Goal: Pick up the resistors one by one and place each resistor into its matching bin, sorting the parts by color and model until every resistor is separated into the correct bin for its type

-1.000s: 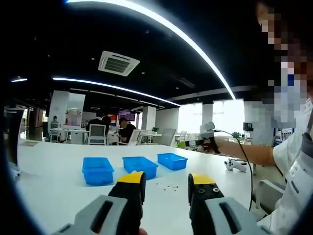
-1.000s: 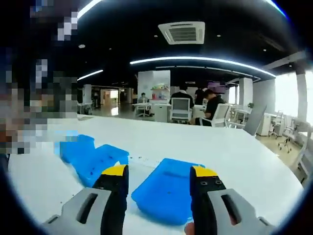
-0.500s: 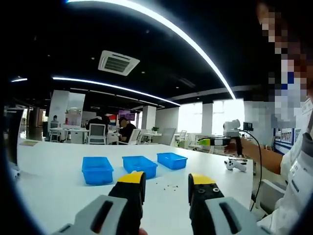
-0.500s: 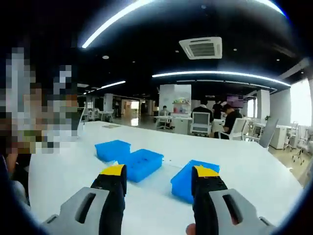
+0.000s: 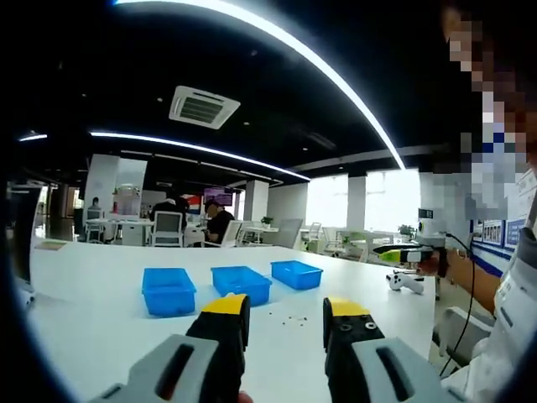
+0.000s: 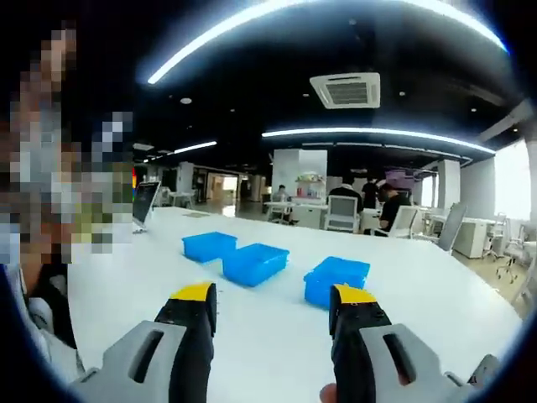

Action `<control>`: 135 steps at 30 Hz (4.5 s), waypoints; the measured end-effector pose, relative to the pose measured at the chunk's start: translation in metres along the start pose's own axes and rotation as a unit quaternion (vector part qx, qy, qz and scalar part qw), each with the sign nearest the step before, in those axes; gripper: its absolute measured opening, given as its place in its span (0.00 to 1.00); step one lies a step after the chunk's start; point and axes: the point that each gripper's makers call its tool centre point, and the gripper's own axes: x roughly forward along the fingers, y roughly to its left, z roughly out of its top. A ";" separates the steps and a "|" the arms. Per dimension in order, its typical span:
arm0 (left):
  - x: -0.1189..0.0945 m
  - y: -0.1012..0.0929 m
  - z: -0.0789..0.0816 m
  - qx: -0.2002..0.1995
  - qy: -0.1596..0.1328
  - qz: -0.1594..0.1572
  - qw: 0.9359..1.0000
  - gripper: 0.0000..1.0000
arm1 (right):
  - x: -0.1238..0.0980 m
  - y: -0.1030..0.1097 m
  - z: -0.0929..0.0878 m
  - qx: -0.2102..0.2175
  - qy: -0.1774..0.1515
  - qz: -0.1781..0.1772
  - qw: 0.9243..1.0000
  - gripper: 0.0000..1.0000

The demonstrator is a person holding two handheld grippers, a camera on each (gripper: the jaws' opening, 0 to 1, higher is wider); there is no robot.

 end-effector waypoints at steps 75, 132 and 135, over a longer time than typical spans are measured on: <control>-0.005 0.004 0.006 -0.002 -0.011 0.010 1.000 0.37 | 0.166 0.135 -0.138 -0.271 0.462 0.429 0.728 0.05; 0.005 -0.005 -0.004 -0.003 0.007 -0.007 1.000 0.37 | -0.006 0.035 -0.007 0.054 0.004 0.121 0.991 0.05; 0.005 -0.005 -0.004 -0.002 0.006 -0.006 1.000 0.37 | 0.007 0.030 -0.001 0.053 0.003 0.114 0.992 0.05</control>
